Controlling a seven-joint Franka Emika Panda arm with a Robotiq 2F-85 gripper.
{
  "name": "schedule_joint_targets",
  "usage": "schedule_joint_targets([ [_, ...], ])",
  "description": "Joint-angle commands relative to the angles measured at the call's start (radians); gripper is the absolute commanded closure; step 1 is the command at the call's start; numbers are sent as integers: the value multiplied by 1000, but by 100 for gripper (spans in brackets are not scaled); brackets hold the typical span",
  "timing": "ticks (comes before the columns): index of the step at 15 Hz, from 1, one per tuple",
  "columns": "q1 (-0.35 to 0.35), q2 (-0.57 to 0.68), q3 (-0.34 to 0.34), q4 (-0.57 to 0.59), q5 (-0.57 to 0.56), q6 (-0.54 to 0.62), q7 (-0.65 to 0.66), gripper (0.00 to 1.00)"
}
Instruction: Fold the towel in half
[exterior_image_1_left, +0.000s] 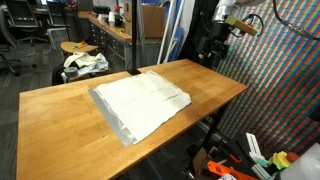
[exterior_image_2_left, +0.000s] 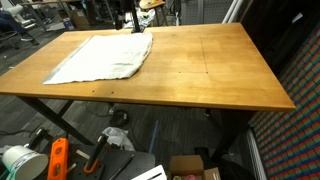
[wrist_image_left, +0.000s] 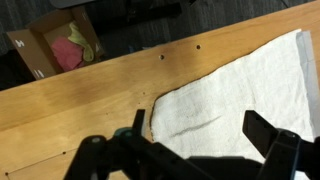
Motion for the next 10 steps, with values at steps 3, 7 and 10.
schedule_joint_targets([
  [3,-12,59,18,-1,-50,92,11,0],
  [7,-13,108,19,-9,-75,141,7,0],
  [10,-15,141,17,-8,-46,155,-24,0],
])
